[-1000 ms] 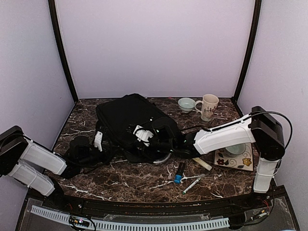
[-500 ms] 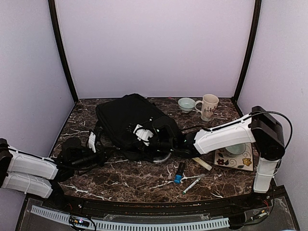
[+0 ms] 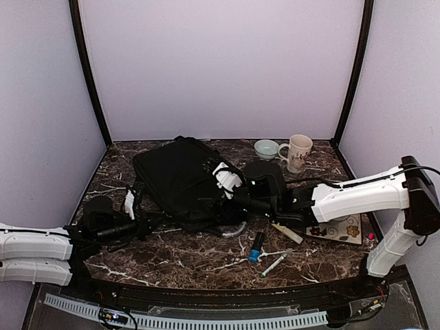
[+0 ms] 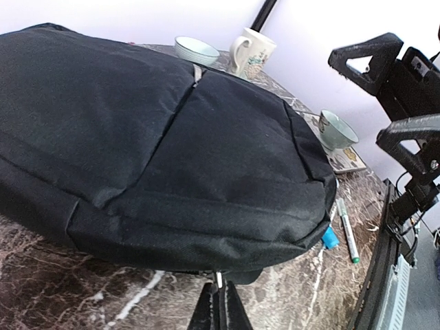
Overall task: Pack the student bag
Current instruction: Pick up the largest pocket of the bag from the student bag.
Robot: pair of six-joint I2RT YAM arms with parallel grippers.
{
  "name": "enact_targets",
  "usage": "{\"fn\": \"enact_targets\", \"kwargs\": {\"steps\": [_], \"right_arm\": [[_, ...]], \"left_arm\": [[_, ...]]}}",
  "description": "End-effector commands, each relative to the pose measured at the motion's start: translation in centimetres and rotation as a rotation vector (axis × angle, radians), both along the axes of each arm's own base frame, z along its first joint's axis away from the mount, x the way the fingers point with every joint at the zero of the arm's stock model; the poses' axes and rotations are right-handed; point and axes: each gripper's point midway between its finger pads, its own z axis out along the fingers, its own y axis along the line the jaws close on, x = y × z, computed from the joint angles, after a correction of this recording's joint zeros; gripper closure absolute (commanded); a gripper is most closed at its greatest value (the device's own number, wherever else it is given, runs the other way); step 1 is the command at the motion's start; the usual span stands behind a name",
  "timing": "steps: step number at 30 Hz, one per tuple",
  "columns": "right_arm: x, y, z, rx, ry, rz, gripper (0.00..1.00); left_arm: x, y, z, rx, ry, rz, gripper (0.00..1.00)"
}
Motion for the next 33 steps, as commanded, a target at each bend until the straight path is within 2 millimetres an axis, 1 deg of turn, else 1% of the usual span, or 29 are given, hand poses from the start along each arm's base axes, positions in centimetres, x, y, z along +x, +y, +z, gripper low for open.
{"fn": "enact_targets", "kwargs": {"steps": [1, 3, 5, 8, 9, 10, 11, 18, 20, 22, 26, 30, 33], "right_arm": [[-0.1, -2.7, 0.3, -0.011, 0.009, -0.194, 0.15], [-1.2, -3.3, -0.9, -0.063, -0.004, -0.204, 0.15], [-2.3, -3.7, -2.6, -0.137, -0.011, -0.18, 0.16], [-3.4, -3.4, -4.6, -0.237, -0.011, -0.131, 0.17], [-3.5, -3.3, -4.7, -0.256, -0.015, -0.125, 0.16], [-3.4, -3.1, -6.0, -0.299, -0.015, -0.13, 0.16], [-3.2, -2.9, -6.6, -0.326, -0.018, -0.137, 0.16], [-2.5, -1.5, -9.5, -0.4, -0.03, -0.147, 0.17], [-2.1, -1.2, -10.3, -0.409, -0.038, -0.163, 0.18], [-1.8, -1.0, -11.4, -0.436, -0.042, -0.178, 0.22], [-1.5, -0.5, -13.5, -0.482, -0.042, -0.201, 0.24], [-1.2, 0.0, -14.5, -0.488, -0.052, -0.214, 0.25], [-1.1, 0.1, -14.8, -0.48, -0.062, -0.226, 0.28]], "left_arm": [[-0.4, -1.7, 4.3, -0.042, -0.083, -0.031, 1.0], [-0.5, -1.7, 4.3, -0.024, -0.084, -0.027, 1.0], [-0.6, -1.4, 3.9, -0.014, -0.082, -0.016, 1.0], [-0.6, -0.8, 3.4, -0.005, -0.085, 0.002, 1.0], [-0.7, -0.6, 3.4, -0.004, -0.087, 0.007, 1.0], [-0.7, -0.5, 3.3, -0.002, -0.089, 0.011, 1.0], [-0.8, -0.3, 3.3, 0.002, -0.09, 0.015, 1.0], [-0.9, 1.2, 2.8, 0.028, -0.095, 0.067, 1.0], [-1.0, 1.4, 3.0, 0.016, -0.101, 0.071, 1.0], [-1.1, 1.4, 3.0, 0.011, -0.102, 0.071, 1.0], [-1.1, 1.4, 3.0, 0.01, -0.1, 0.071, 1.0], [-1.2, 1.3, 3.0, 0.008, -0.098, 0.063, 1.0], [-1.2, 1.3, 2.6, 0.018, -0.088, 0.062, 1.0]]}}
